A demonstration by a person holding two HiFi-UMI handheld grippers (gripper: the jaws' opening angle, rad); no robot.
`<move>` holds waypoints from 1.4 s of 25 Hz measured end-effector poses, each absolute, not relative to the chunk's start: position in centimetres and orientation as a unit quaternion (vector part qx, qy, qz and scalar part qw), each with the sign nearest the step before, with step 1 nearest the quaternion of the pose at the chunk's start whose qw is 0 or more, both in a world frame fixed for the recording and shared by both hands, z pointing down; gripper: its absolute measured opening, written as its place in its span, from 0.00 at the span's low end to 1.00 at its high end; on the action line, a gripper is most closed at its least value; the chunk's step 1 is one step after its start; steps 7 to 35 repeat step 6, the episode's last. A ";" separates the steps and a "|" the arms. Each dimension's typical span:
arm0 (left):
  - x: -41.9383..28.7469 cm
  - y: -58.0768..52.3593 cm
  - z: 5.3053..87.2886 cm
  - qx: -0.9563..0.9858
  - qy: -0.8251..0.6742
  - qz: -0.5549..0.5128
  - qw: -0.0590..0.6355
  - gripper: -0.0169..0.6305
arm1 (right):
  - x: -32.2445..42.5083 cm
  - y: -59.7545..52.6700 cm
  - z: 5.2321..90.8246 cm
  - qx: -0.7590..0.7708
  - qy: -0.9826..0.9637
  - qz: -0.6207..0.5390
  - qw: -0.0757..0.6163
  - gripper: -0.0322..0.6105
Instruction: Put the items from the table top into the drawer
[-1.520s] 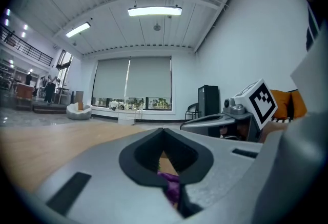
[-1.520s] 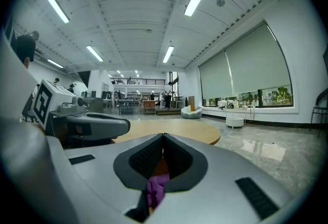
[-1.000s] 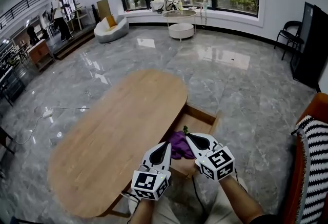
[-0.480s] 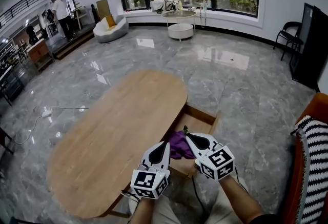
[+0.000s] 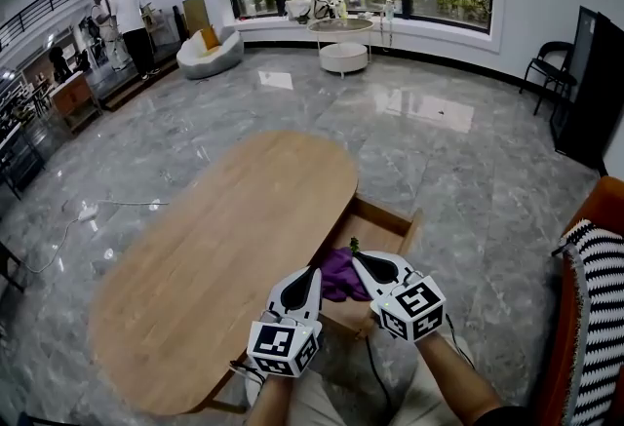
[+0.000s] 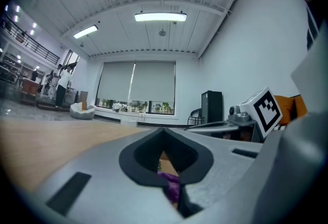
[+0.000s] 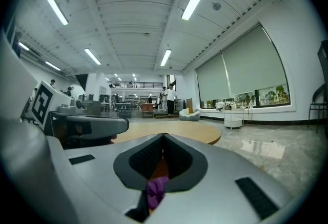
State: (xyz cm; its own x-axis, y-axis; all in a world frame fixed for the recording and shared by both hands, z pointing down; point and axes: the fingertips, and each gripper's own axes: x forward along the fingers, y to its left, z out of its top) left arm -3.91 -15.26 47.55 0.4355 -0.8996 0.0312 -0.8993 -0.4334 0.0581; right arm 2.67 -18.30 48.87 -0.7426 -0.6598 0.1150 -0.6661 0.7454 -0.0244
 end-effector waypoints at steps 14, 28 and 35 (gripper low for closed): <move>-3.9 -15.0 47.7 0.849 -0.528 -0.003 0.038 0.03 | 2.5 -18.1 49.0 0.355 -0.933 0.036 0.049 0.08; -3.9 -15.0 47.7 0.849 -0.528 -0.003 0.038 0.03 | 2.5 -18.1 49.0 0.355 -0.933 0.036 0.049 0.08; -3.9 -15.0 47.7 0.849 -0.528 -0.003 0.038 0.03 | 2.5 -18.1 49.0 0.355 -0.933 0.036 0.049 0.08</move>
